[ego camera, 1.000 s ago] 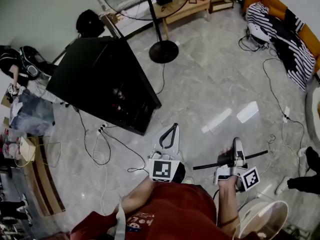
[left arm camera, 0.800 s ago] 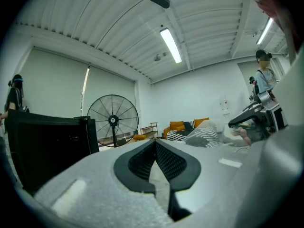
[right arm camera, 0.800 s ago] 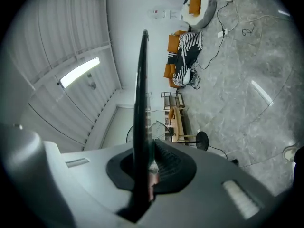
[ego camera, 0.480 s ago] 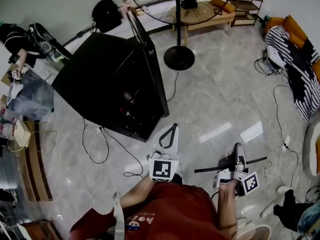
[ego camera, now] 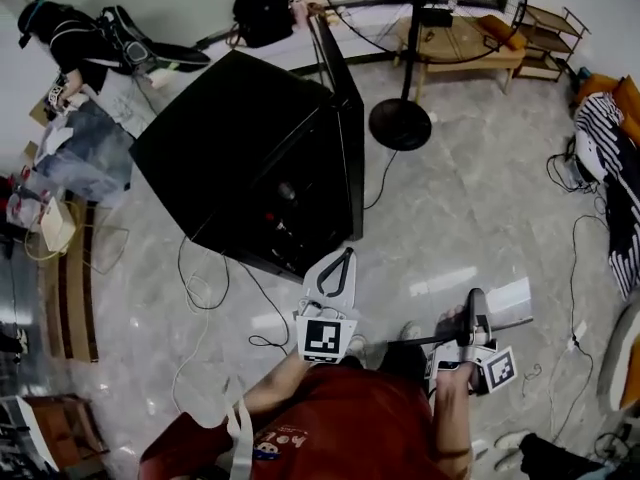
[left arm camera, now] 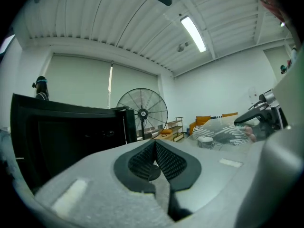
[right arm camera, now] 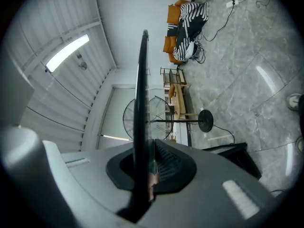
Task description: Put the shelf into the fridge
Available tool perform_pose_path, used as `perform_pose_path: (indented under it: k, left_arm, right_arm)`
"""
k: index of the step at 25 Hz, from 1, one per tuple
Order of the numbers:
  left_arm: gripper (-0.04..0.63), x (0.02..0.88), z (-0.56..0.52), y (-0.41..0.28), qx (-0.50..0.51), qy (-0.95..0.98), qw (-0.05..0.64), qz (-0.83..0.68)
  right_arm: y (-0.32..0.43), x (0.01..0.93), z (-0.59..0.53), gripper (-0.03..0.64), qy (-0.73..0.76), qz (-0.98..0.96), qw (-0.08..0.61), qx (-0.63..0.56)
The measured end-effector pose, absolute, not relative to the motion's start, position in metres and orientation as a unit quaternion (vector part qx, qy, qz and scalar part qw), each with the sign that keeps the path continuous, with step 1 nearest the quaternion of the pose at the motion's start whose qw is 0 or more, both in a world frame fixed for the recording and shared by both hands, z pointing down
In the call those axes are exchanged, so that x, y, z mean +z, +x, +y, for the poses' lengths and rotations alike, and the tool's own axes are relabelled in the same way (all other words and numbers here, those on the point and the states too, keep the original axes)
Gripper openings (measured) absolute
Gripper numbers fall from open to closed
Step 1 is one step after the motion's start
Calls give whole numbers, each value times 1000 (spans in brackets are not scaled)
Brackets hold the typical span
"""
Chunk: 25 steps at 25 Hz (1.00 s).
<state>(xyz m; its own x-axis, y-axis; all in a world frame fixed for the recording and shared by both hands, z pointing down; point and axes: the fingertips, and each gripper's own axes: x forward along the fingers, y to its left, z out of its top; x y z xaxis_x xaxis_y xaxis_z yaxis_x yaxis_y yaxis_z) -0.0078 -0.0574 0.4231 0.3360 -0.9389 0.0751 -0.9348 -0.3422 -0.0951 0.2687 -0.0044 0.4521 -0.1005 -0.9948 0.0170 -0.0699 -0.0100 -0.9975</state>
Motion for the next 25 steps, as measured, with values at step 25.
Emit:
perform_pose_path:
  k: [25]
  left_arm:
    - [6, 428, -50, -42, -122, -531, -34, 838]
  right_arm:
    - [180, 501, -193, 9, -242, 652, 215, -685]
